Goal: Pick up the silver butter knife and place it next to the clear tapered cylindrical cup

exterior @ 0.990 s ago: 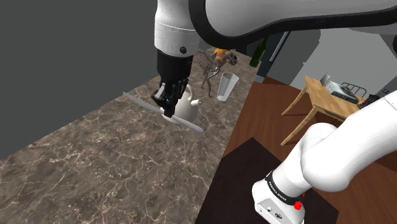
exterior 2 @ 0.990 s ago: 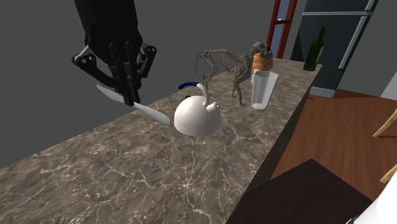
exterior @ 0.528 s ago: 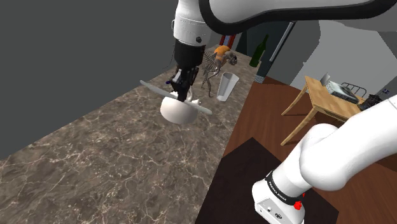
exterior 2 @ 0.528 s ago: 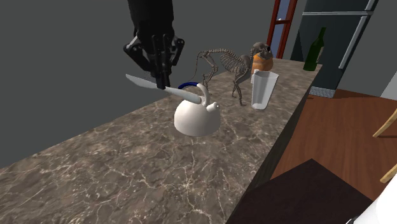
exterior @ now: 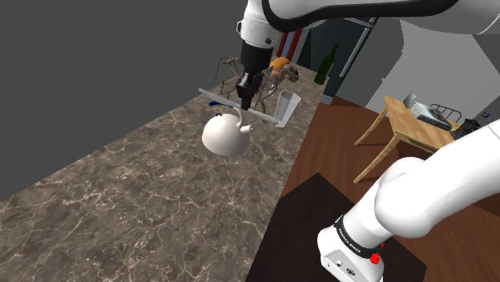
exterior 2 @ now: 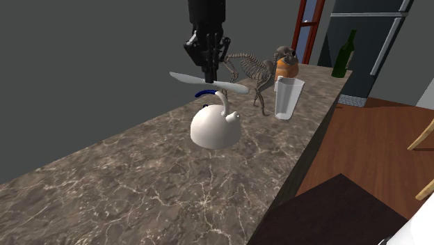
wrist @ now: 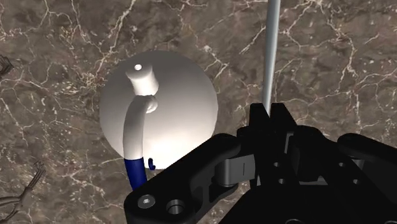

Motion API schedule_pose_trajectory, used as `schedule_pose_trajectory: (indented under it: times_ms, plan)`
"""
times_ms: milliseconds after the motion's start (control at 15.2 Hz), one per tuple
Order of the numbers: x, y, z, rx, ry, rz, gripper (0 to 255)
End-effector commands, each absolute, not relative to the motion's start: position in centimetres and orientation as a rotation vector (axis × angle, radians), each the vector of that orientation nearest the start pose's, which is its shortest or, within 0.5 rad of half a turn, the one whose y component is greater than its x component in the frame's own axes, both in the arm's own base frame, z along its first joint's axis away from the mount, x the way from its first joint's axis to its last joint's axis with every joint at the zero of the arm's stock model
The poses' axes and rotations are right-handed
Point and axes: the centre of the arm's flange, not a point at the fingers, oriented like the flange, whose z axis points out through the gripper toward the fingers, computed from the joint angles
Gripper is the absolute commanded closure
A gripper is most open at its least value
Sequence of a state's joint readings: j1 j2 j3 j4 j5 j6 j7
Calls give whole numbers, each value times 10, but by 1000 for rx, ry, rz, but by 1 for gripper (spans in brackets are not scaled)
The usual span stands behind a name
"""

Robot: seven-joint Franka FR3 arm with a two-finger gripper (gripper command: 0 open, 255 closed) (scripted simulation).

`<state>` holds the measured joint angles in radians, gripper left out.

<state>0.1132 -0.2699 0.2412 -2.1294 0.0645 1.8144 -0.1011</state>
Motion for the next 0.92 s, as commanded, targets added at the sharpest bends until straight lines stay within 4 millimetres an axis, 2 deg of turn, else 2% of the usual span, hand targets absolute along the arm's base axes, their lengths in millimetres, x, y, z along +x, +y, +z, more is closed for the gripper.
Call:
schedule_pose_trajectory:
  times_ms: [0, 858]
  plan:
    - [449, 154, 514, -3076, -672, 81, 255]
    - [531, 3, 514, -3076, -672, 81, 255]
